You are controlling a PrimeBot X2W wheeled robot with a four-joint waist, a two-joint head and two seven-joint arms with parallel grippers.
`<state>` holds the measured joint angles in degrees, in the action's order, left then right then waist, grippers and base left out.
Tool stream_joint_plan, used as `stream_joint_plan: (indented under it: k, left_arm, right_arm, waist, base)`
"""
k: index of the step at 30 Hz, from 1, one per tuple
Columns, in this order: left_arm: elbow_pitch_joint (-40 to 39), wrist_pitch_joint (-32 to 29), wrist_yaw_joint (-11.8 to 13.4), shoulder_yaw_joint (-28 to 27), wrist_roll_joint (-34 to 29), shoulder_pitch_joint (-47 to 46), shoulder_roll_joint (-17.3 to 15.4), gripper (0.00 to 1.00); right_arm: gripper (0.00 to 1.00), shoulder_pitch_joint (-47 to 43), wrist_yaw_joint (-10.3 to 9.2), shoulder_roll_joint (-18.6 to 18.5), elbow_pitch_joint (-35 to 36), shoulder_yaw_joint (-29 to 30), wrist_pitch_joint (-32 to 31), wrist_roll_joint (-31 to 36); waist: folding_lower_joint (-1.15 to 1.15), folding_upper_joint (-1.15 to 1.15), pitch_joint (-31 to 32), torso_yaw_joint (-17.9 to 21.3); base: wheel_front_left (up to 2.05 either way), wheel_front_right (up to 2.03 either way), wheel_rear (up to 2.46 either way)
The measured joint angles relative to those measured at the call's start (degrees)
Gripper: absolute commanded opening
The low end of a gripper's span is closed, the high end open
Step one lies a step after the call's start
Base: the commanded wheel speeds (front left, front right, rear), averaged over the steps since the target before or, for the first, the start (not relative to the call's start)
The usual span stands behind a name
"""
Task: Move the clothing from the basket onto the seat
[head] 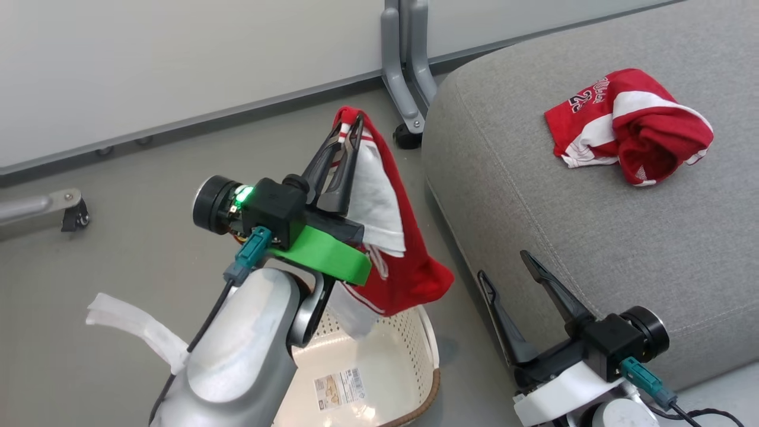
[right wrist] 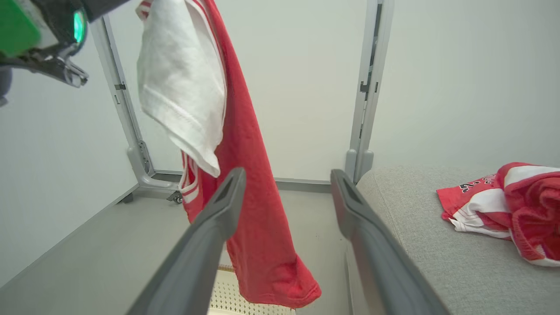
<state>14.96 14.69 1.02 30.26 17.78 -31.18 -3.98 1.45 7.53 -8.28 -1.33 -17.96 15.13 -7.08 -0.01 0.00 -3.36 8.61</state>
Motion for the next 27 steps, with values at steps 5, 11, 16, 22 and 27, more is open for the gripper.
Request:
stream_joint_plan:
  k: [5, 11, 16, 22, 27]
  left_arm:
    - [-2.05, -0.75, -0.22, 2.94, 0.19, -0.87, 0.69, 0.00]
    - [-4.89, -2.12, -0.58, 7.98, 0.83, -2.36, 0.99, 0.00]
    - [-7.55, -3.46, -0.45, 11.57, 1.49, -3.01, 1.07, 0.00]
    - [-9.70, -4.75, 0.20, 15.01, 2.22, -3.65, 1.10, 0.00]
    - [-10.78, -5.35, 0.24, 17.44, 2.75, -4.25, 1.09, 0.00]
  right_arm:
    - [1.00, 0.01, 0.00, -1.53, -0.18, -1.18, 0.00, 0.77]
    - [1.00, 1.05, 0.01, -2.75, -2.14, -1.51, 0.00, 1.44]
    - [1.00, 3.00, 0.01, -2.92, -3.27, -0.05, 0.00, 3.20]
    - [1.00, 4.73, 0.00, -3.04, -3.90, 1.67, 0.00, 4.45]
    - [1.00, 5.73, 0.01, -3.34, -5.87, -1.18, 0.00, 2.50]
  waist:
    - [0.00, 0.00, 1.86, 0.13]
    - [0.00, 0.00, 2.40, -1.32]
    - [0.00, 0.00, 2.61, -2.25]
    - [0.00, 0.00, 2.65, -3.39]
    - [0.00, 0.00, 2.58, -4.44]
  base:
    - [0.00, 0.00, 0.00]
    - [0.00, 0.00, 0.00]
    - [0.00, 0.00, 0.00]
    - [0.00, 0.00, 0.00]
    - [0.00, 0.00, 0.00]
